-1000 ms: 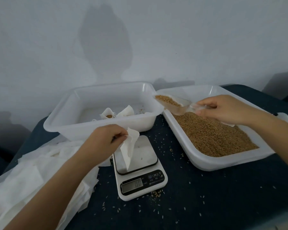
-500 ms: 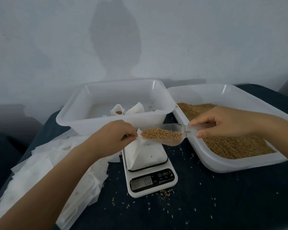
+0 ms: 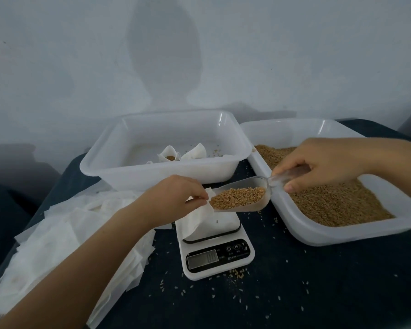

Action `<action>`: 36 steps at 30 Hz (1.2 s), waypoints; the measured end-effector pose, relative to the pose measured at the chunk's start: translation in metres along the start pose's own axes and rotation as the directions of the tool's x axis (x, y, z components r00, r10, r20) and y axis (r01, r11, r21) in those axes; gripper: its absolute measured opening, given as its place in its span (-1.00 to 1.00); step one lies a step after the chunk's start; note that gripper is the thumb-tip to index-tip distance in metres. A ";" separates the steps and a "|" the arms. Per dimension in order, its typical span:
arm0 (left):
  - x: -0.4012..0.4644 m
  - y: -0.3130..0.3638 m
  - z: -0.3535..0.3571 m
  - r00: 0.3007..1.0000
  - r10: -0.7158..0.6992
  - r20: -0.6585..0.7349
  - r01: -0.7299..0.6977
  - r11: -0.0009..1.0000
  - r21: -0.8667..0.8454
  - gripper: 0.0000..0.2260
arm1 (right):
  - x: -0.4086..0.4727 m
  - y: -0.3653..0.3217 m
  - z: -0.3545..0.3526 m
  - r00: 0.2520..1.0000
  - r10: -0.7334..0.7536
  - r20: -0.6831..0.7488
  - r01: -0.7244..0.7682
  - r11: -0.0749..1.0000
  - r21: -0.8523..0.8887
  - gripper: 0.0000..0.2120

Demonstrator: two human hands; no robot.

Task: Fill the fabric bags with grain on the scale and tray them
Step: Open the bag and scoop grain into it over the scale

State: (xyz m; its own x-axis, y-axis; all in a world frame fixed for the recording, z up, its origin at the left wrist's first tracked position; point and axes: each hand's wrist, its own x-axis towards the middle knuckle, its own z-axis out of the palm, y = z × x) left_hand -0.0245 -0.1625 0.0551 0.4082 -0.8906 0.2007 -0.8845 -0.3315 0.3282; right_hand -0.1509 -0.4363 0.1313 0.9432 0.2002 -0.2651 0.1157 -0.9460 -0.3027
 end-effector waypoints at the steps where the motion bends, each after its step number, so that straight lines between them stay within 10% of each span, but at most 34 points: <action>1: 0.000 0.001 0.001 1.000 0.001 -0.001 -0.001 1.000 -0.002 -0.84 | 0.000 -0.001 -0.003 1.000 0.002 0.007 -0.002 1.000 -0.014 -0.81; 36: 0.000 0.002 0.005 0.997 0.035 -0.075 -0.037 0.999 -0.027 -0.87 | 0.009 -0.036 -0.040 0.997 0.028 0.067 -0.013 0.977 -0.215 -0.84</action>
State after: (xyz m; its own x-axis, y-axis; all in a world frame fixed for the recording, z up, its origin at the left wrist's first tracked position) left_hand -0.0269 -0.1648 0.0510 0.3929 -0.8758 0.2802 -0.8925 -0.2899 0.3455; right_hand -0.1345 -0.4105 0.1762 0.9230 0.1901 -0.3347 0.1674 -0.9812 -0.0956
